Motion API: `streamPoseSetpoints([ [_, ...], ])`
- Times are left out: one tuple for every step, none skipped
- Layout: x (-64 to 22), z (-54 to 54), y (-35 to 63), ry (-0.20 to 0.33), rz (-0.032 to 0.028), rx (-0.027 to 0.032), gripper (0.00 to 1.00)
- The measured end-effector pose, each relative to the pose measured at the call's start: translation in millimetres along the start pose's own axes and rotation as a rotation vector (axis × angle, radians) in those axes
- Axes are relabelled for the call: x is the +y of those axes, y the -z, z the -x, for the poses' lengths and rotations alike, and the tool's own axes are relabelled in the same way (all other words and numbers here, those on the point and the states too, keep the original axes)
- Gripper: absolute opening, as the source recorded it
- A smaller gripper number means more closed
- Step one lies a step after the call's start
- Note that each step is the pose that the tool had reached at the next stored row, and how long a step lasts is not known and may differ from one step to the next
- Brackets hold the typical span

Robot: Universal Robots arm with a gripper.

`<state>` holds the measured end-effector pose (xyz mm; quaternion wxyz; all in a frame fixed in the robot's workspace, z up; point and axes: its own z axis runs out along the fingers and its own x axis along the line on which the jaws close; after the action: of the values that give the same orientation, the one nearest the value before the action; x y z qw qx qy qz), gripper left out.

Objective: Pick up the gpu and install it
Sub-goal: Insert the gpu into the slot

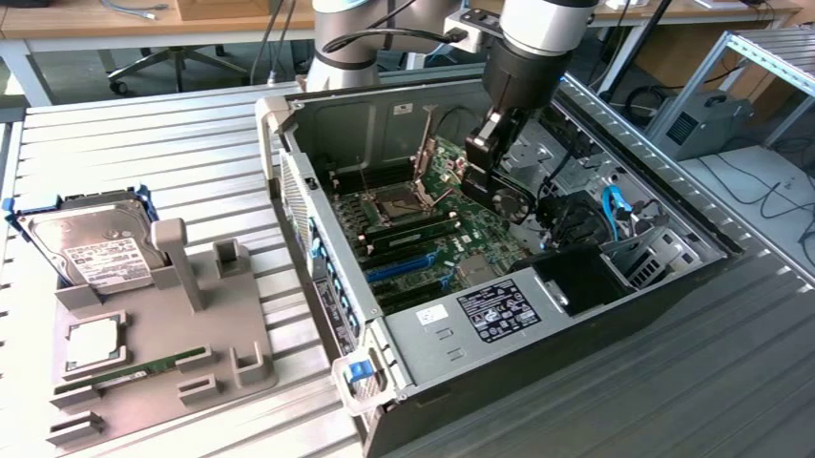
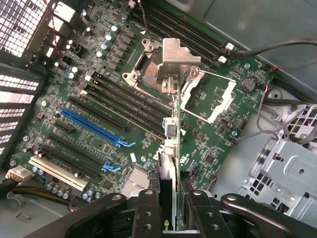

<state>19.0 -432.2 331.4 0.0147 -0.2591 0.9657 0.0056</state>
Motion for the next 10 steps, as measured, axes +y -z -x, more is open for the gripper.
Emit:
streamPoseSetpoints([
  [0.0, 0.0, 0.0, 0.002, 0.0001, 0.0, 0.26],
  [0.0, 0.0, 0.0, 0.004, 0.0002, 0.0, 0.26],
  [0.0, 0.0, 0.0, 0.006, 0.0002, 0.0, 0.26],
  [0.0, 0.0, 0.0, 0.008, 0.0003, 0.0, 0.26],
  [0.0, 0.0, 0.0, 0.01, 0.0003, 0.0001, 0.26],
  [0.0, 0.0, 0.0, 0.011, 0.0004, 0.0, 0.26],
  [0.0, 0.0, 0.0, 0.013, 0.0004, 0.0, 0.26],
  [0.0, -0.1, 0.0, 0.016, 0.0005, 0.0001, 0.26],
  [0.0, 0.0, 0.0, 0.018, 0.0006, 0.0001, 0.26],
  [0.0, 0.0, 0.0, 0.02, 0.0007, 0.0001, 0.26],
])
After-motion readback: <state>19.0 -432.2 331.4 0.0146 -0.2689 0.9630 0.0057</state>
